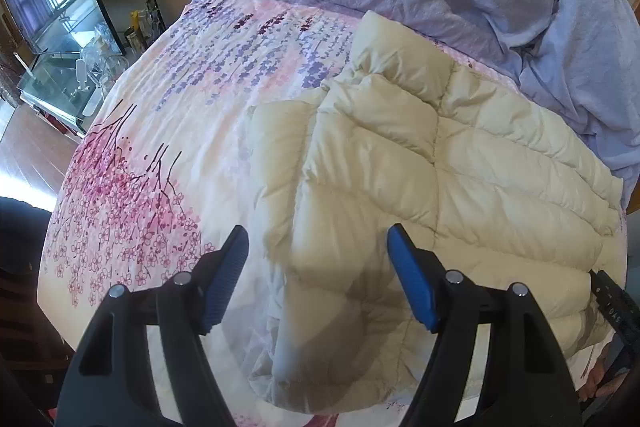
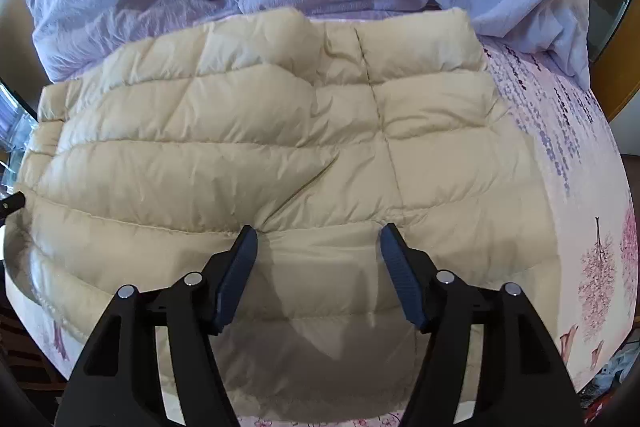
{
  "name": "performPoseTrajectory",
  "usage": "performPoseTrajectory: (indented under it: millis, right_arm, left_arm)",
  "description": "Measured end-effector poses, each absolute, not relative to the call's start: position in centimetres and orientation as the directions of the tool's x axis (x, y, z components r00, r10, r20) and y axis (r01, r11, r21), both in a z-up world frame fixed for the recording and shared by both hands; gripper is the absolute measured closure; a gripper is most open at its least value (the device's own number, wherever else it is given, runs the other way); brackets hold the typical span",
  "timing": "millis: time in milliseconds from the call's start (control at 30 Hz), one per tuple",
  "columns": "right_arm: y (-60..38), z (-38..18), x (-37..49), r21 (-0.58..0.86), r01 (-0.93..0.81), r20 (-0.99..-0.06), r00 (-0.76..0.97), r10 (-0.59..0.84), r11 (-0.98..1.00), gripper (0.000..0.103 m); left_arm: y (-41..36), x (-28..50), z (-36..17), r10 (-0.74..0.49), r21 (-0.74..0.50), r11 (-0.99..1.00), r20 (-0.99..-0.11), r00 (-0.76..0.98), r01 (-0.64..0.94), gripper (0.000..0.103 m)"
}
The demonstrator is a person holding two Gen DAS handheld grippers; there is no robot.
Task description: Fold large clothes
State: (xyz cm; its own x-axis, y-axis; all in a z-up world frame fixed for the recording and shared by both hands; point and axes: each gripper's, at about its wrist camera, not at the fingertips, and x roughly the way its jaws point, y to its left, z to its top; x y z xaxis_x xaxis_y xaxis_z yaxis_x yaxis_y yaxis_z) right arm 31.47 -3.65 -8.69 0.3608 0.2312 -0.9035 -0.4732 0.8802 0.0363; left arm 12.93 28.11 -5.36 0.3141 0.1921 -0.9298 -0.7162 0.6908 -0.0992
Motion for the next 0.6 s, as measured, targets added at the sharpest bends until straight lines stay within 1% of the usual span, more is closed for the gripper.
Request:
performPoseTrajectory:
  millis: [133, 267, 600]
  right_arm:
    - [-3.4, -9.4, 31.4, 0.016, -0.478, -0.908, 0.361, 0.213, 0.878, 0.034]
    - [-3.0, -10.4, 31.5, -0.004, -0.483, -0.917, 0.351, 0.189, 0.875, 0.032]
    - [-2.4, -11.2, 32.0, -0.015, -0.480, -0.933, 0.322, 0.161, 0.877, 0.031]
  left_arm:
    - [28.5, 12.9, -5.7, 0.190, -0.098, 0.688, -0.932, 0.309, -0.719, 0.031]
    - [28.8, 12.9, -6.0, 0.190, -0.094, 0.688, -0.933, 0.304, -0.719, 0.026]
    - [29.6, 12.8, -7.5, 0.135, -0.145, 0.660, -0.942, 0.307, -0.737, 0.023]
